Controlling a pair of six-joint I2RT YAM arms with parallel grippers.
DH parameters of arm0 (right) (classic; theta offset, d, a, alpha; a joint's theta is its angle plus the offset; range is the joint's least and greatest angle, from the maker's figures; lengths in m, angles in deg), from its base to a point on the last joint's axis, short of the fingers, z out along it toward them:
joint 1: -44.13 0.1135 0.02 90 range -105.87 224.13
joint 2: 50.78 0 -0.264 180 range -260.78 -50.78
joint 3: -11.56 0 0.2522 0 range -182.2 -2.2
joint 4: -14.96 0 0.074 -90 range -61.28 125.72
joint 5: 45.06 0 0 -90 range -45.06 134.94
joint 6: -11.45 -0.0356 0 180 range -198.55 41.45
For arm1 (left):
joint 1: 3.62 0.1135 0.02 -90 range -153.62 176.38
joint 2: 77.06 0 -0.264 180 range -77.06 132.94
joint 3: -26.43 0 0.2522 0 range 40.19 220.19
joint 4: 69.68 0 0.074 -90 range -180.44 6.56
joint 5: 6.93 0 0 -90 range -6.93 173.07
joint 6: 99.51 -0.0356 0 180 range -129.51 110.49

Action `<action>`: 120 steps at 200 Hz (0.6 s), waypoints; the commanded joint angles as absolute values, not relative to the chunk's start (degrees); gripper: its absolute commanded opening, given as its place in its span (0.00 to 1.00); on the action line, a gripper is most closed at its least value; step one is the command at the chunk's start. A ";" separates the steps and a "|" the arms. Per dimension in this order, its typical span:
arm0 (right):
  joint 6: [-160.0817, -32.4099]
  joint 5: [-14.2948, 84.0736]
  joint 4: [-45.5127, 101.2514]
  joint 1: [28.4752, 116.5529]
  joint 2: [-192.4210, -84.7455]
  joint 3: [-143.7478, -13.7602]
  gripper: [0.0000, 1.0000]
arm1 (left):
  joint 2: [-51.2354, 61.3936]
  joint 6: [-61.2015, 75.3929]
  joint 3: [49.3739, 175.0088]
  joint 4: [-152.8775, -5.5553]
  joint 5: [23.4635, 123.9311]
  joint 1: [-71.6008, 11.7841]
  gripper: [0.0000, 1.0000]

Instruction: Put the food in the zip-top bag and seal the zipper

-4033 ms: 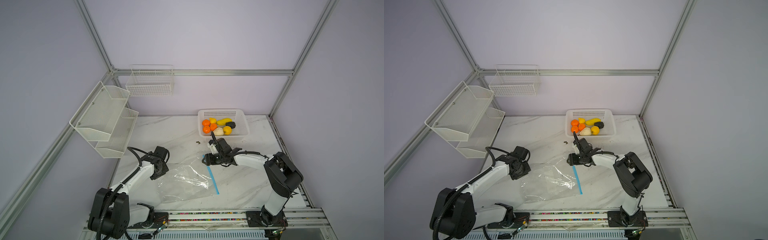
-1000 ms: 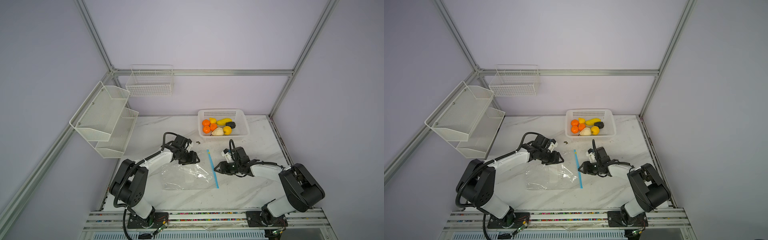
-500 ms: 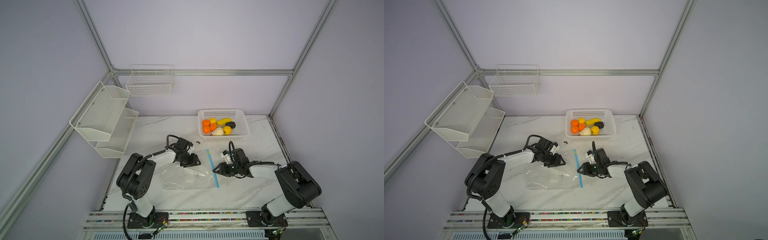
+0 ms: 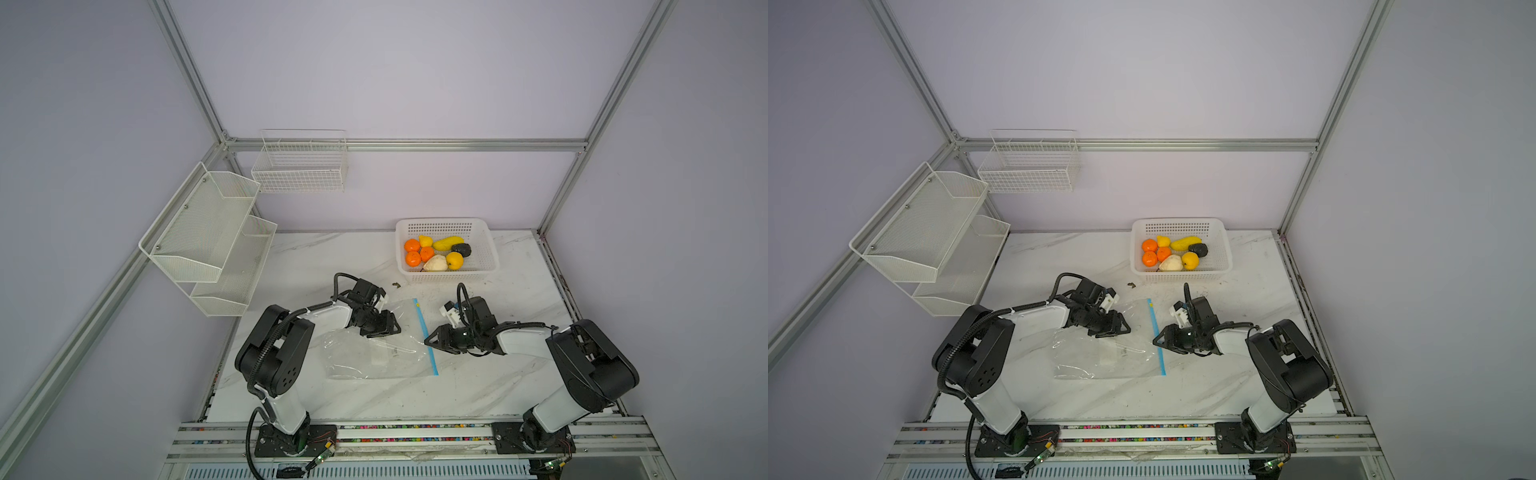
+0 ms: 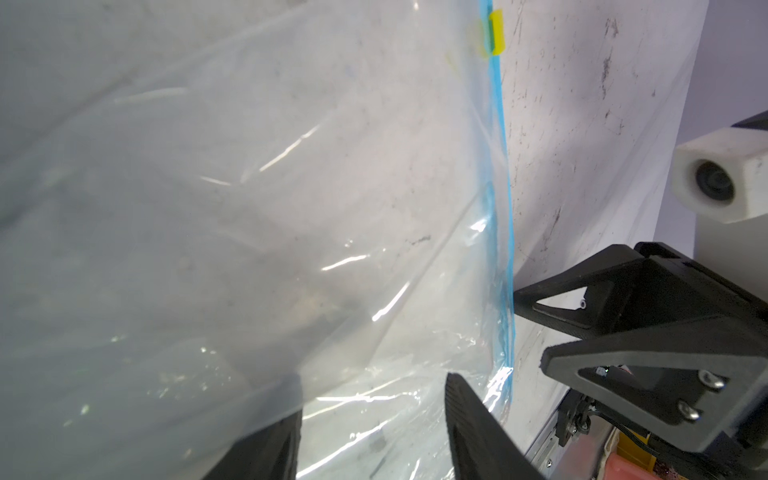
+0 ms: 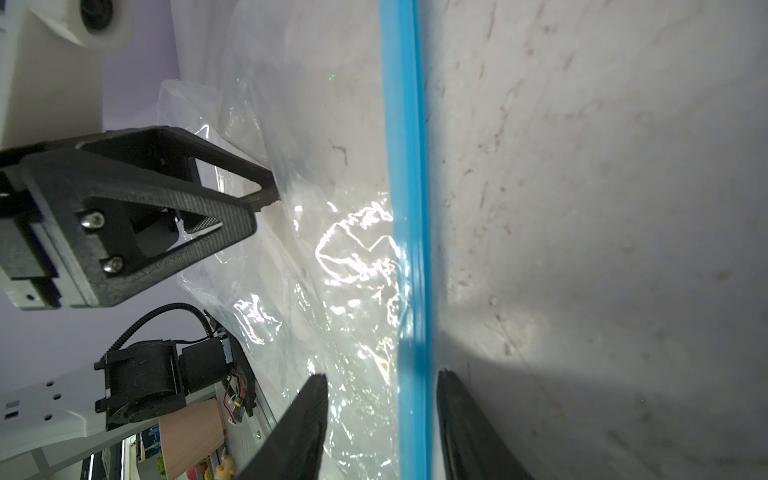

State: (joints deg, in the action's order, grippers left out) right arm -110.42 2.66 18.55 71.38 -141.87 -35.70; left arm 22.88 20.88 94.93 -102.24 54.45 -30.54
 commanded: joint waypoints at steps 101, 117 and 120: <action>-113.34 0.66 15.13 70.95 -142.84 -35.86 0.45 | 23.88 20.72 92.68 -101.74 53.67 -30.59 0.55; -113.62 3.65 17.22 70.96 -141.70 -36.50 0.44 | 23.80 20.72 92.58 -101.74 53.71 -30.60 0.55; -113.47 4.37 17.97 70.94 -141.45 -36.72 0.44 | 23.77 20.71 92.57 -101.74 53.71 -30.60 0.55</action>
